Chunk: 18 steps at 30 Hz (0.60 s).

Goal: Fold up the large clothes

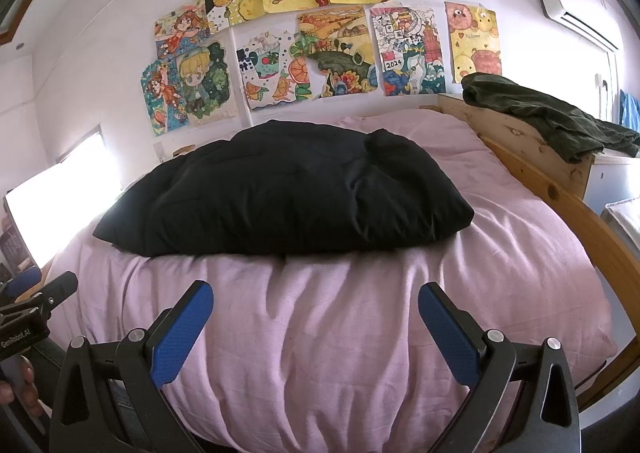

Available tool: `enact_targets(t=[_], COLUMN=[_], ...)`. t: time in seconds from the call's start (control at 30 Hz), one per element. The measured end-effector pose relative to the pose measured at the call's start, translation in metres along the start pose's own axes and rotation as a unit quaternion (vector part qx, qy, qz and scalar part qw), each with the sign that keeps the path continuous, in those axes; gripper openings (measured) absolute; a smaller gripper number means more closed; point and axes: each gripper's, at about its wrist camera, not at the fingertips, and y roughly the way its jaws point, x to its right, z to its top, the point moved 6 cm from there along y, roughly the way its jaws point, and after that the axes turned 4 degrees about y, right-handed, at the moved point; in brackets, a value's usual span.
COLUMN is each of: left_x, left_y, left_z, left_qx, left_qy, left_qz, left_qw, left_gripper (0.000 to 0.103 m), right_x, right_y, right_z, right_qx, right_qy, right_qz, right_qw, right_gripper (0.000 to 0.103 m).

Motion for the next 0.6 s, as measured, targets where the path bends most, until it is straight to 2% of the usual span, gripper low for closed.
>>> enact_targets(t=[0.6], left_x=[-0.0004], left_y=[0.0003], left_z=[-0.0003], left_qx=[0.000], left_qy=[0.000], left_qz=[0.000], left_qw=[1.0000], left_gripper=[0.101], right_x=[-0.0021], right_y=[-0.0001], right_z=[-0.0020], right_qx=[-0.001], right_qy=[0.005], right_qz=[-0.003], right_qw=[1.000], right_gripper=[0.103])
